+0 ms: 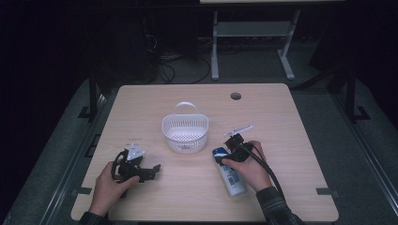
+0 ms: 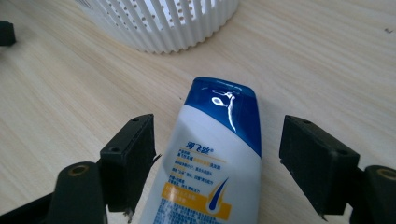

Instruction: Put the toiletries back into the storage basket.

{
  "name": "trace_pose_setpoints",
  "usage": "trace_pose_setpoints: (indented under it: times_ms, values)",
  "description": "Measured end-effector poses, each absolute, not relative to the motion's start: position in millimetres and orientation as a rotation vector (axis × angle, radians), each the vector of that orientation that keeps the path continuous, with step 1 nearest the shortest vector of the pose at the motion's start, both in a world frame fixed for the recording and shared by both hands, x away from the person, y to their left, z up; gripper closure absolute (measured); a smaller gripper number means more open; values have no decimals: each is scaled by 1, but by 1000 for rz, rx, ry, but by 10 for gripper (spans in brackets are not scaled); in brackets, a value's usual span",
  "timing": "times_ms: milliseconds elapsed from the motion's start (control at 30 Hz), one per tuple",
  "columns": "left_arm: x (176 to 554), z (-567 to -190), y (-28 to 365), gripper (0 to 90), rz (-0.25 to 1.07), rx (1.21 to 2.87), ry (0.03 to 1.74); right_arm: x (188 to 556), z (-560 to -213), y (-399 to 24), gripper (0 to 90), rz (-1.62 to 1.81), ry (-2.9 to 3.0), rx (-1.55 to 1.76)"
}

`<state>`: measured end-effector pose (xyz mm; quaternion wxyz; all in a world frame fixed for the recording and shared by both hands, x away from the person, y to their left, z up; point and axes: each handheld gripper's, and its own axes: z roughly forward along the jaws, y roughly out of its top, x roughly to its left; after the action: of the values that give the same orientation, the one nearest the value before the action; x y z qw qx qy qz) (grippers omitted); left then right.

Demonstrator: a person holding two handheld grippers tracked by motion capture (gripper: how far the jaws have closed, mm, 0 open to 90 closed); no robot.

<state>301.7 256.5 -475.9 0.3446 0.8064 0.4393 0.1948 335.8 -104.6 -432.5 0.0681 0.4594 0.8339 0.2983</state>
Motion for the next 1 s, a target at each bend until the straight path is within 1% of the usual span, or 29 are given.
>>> trace_pose_setpoints:
  times_ms: [167, 400, 700, 1000]
  values:
    - [302, -476, 257, 127, 506, 2094, 1141, 337, -444, -102, 259, 857, 2536, 1393]
    - [302, -476, 257, 127, 506, 2094, 1141, 337, -451, -98, 257, 835, 2555, 1390]
    - [302, -476, 257, 127, 506, 2094, 1141, 336, -455, -94, 262, 799, 2562, 1374]
    - [302, -476, 257, 127, 506, 2095, 1140, 334, -454, -91, 287, 771, 2562, 1350]
